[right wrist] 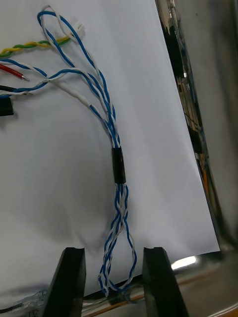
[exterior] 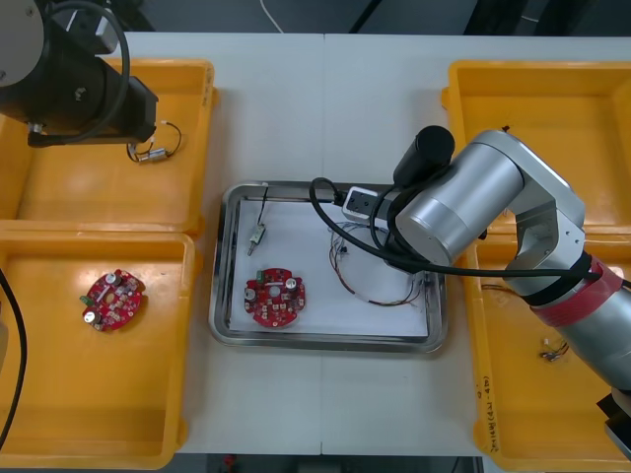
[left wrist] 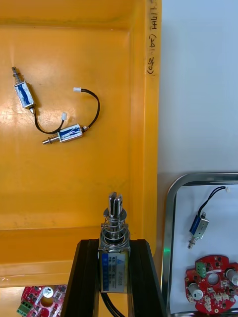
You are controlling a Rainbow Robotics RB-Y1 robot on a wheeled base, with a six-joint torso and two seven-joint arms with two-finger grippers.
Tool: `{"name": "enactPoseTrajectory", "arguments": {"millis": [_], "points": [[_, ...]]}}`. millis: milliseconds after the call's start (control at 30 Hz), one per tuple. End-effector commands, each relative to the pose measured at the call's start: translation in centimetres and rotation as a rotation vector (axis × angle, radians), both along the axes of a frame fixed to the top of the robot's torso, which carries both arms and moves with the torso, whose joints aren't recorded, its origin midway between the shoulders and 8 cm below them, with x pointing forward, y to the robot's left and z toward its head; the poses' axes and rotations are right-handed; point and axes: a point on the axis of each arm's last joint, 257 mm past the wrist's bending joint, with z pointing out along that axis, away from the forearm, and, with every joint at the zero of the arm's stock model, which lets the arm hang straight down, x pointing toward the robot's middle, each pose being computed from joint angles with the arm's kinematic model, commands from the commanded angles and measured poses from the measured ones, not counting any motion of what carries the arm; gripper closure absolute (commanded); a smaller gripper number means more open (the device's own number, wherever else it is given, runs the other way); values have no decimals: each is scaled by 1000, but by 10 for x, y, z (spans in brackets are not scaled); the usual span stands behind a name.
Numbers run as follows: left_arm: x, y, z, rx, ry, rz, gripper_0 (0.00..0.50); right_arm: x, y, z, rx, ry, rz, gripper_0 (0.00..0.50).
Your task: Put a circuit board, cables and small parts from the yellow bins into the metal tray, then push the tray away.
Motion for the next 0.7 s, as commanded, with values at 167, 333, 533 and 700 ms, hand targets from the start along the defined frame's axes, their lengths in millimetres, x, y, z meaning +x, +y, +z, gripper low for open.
{"name": "enactPoseTrajectory", "arguments": {"millis": [167,333,533,700], "points": [[-7,-19,-1,88,-17,-139,500,0,-5,10,-40,-24,47,0],[-8,-21,0,89,-21,-147,499,-9,-5,18,-41,-6,52,0],[-8,-22,0,91,-22,-151,498,-25,-5,31,-68,2,64,0],[-10,-27,-3,95,-16,-170,500,-43,-10,47,-88,25,50,0]]}}
